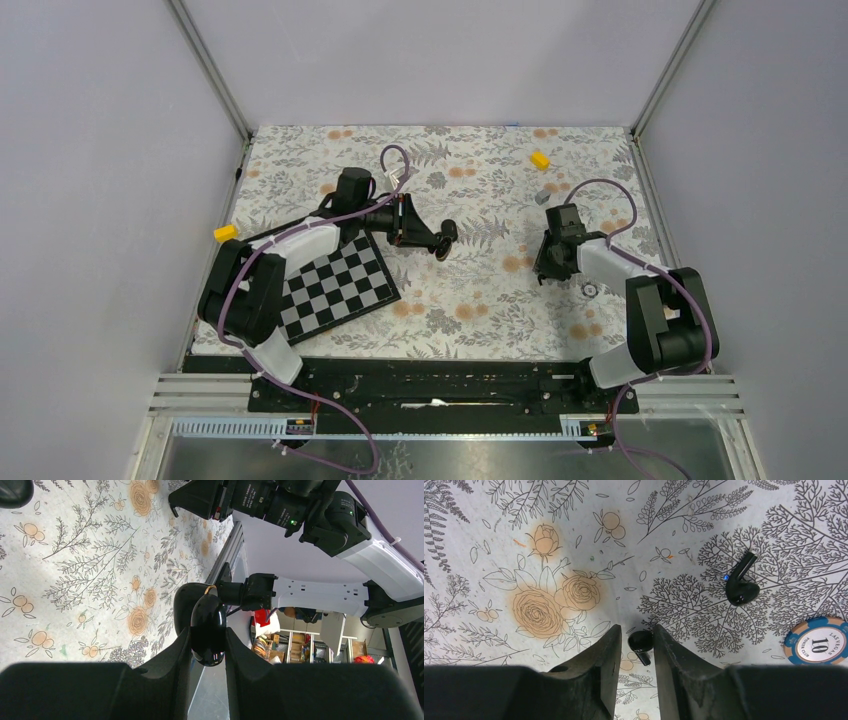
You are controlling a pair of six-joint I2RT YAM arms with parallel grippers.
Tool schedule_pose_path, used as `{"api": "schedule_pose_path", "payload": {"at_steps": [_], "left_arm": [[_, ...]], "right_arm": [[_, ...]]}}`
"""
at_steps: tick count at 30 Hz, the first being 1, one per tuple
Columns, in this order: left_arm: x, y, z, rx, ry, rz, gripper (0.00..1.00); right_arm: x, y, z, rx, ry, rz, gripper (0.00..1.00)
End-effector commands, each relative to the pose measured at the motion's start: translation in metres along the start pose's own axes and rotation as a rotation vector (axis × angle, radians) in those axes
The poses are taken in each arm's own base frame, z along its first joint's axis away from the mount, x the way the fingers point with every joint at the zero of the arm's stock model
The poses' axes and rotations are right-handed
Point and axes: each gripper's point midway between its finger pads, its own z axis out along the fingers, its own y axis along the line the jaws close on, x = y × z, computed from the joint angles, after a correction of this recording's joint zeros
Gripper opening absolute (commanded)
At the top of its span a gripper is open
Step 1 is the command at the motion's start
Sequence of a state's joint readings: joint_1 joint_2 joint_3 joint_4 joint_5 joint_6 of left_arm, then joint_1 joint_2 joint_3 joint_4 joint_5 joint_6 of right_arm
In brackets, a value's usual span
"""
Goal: Insert the wireless bluetooth earbuds into the charging case
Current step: Pick up the left earbud from the center of the board.
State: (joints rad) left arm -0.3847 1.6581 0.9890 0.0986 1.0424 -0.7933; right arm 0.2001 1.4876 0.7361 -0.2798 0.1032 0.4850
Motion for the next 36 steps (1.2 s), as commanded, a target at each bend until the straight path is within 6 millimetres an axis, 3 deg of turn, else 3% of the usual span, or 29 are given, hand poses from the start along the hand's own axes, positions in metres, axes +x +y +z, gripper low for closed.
{"api": "schedule_pose_path", "payload": {"at_steps": [1,7,13,17,28,36], "left_arm": [[-0.007,-0.012,-0.001,0.027,-0.007,0.058,0.0],[-0.008,-0.013,-0.001,0.029,-0.008,0.062,0.0],[-0.005,-0.01,-0.001,0.022,-0.004,0.056,0.0],[-0.003,-0.006,0.0,0.018,0.001,0.046,0.0],[-0.004,-0.005,0.001,0.014,0.0,0.043,0.0],[-0.002,-0.004,0.001,0.012,0.0,0.043,0.0]], "right_arm": [[-0.005,0.006,0.002,-0.019,0.007,-0.017,0.35],[-0.005,0.01,-0.001,-0.044,0.008,-0.009,0.31],[-0.004,0.012,-0.009,-0.066,0.0,-0.014,0.4],[0.002,0.013,-0.01,-0.085,0.015,-0.01,0.4],[0.006,-0.003,-0.007,-0.007,0.021,-0.037,0.37],[0.016,-0.004,0.0,0.004,0.058,-0.055,0.37]]}}
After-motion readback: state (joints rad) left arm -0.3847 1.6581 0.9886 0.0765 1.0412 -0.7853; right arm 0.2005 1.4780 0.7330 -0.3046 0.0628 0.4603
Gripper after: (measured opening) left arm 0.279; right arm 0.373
